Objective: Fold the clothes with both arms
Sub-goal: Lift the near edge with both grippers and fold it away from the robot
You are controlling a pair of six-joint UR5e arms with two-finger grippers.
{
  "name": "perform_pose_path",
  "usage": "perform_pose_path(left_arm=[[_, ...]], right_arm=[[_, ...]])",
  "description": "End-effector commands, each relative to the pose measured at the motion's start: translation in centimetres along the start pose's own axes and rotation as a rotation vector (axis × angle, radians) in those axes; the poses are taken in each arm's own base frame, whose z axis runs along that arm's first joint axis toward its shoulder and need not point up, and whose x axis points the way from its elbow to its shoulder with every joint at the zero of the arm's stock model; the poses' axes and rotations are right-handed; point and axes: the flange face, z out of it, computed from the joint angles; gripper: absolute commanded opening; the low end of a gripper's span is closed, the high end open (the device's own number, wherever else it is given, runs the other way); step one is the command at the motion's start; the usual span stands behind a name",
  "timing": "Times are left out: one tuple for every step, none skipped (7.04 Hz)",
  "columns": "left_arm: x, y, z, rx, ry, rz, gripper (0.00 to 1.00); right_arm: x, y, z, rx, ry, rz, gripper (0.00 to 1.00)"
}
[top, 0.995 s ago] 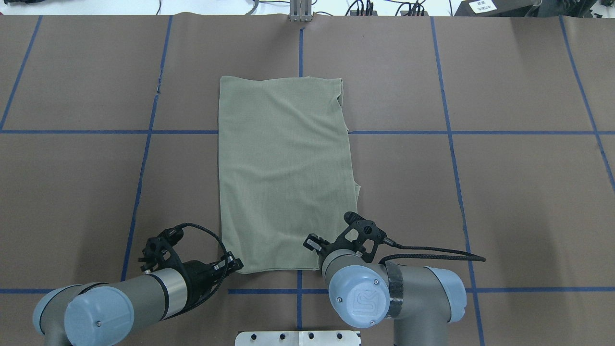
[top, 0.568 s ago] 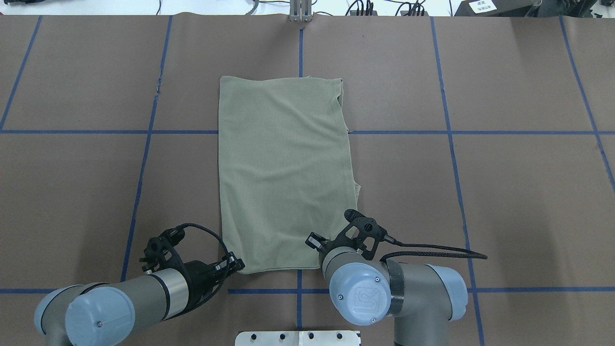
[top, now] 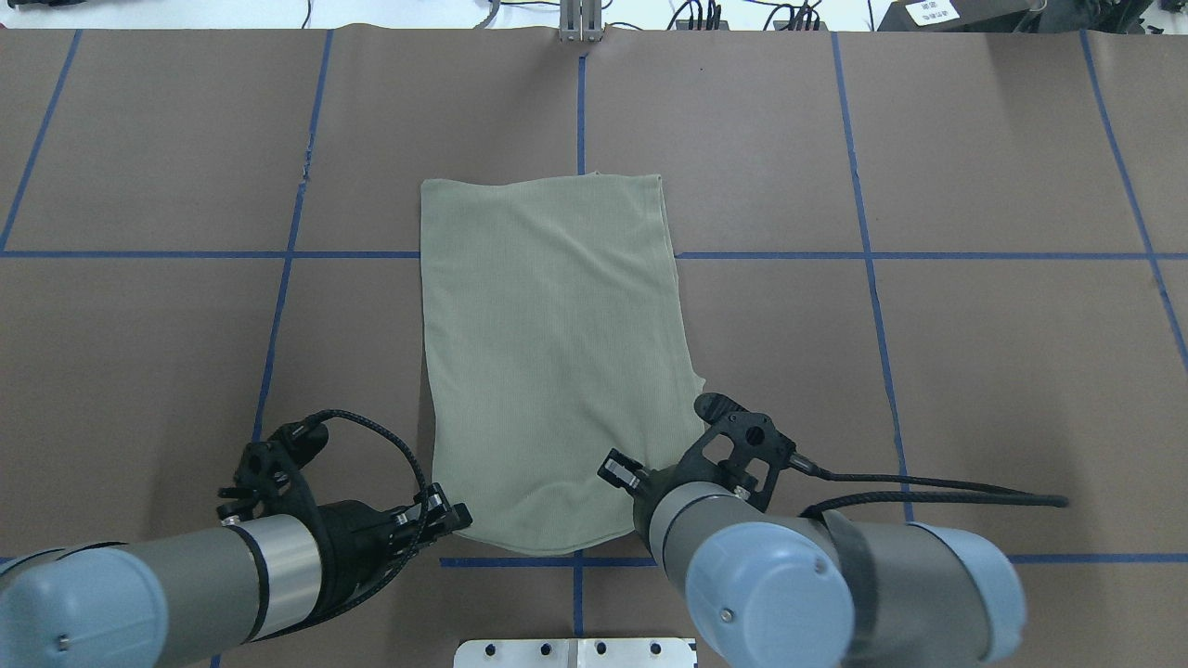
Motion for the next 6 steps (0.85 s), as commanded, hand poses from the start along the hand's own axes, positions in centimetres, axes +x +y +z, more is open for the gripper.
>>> perform_pose_path(left_arm=[[3.7, 1.3, -8.7, -0.077, -0.032, 0.001, 0.00], [3.8, 1.5, -7.7, -0.084, -0.047, 0.001, 0.00], [3.6, 1.2, -5.8, -0.064, -0.067, 0.052, 0.00], [4.3, -0.9, -4.1, -0.006, -0.067, 0.143, 0.00], [3.9, -3.5, -0.4, 0.060, -0.116, 0.157, 0.00], [6.2, -6.4, 2.9, 0.126, -0.124, 0.229, 0.00]], right_arm=[[1.5, -0.9, -9.2, -0.053, 0.008, -0.021, 0.00], [1.2, -0.5, -8.1, -0.043, 0.025, -0.035, 0.00], [-0.2, -1.1, -5.9, 0.002, 0.045, -0.037, 0.00], [-2.5, -2.3, -3.7, 0.048, 0.051, -0.059, 0.00], [-4.2, -4.3, 0.0, 0.089, 0.032, -0.062, 0.00], [-5.4, -6.6, 3.9, 0.099, 0.032, -0.055, 0.00]])
